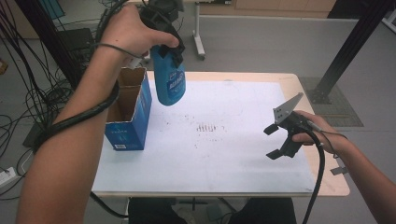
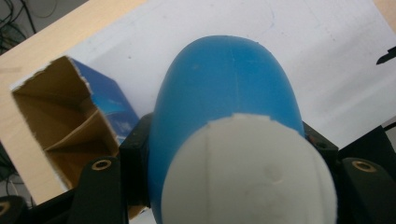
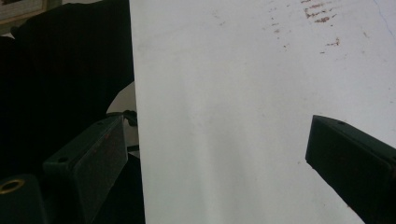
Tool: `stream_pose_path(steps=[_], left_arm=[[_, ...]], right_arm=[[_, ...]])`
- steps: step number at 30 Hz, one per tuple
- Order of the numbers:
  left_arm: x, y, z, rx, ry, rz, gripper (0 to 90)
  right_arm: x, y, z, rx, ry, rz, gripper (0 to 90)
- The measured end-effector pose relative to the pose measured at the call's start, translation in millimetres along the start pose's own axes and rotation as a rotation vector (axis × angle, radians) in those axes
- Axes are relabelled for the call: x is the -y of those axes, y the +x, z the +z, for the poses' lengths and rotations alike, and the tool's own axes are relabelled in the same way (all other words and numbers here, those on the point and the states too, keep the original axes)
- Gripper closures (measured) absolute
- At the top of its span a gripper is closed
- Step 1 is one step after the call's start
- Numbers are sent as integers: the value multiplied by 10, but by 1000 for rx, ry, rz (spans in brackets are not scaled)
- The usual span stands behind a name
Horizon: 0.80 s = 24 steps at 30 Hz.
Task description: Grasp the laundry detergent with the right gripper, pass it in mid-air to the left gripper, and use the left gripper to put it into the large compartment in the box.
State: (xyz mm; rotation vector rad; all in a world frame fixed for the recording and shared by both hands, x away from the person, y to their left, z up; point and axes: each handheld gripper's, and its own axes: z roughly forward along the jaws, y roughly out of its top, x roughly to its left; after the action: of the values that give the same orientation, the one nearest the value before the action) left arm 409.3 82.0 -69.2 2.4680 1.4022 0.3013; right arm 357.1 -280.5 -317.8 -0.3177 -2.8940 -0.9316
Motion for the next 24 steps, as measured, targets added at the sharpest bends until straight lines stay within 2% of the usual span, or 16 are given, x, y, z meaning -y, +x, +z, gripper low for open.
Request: stream_pose_path(steps=[5, 11, 13, 17, 24], left_arm=[[57, 178, -91, -19, 4, -48, 377], [156, 474, -223, -35, -16, -122, 376], [200, 594, -289, -48, -29, -161, 376], [269, 748, -380, -82, -48, -212, 376], [349, 929, -496, -116, -69, -275, 377]], right_arm=[[2, -8, -7, 2, -6, -2, 55], [17, -15, -6, 2, -8, 0, 55], [24, -15, -4, -1, -11, 2, 55], [36, -21, 7, 1, -10, 4, 56], [37, -26, 35, 1, -9, 1, 57]])
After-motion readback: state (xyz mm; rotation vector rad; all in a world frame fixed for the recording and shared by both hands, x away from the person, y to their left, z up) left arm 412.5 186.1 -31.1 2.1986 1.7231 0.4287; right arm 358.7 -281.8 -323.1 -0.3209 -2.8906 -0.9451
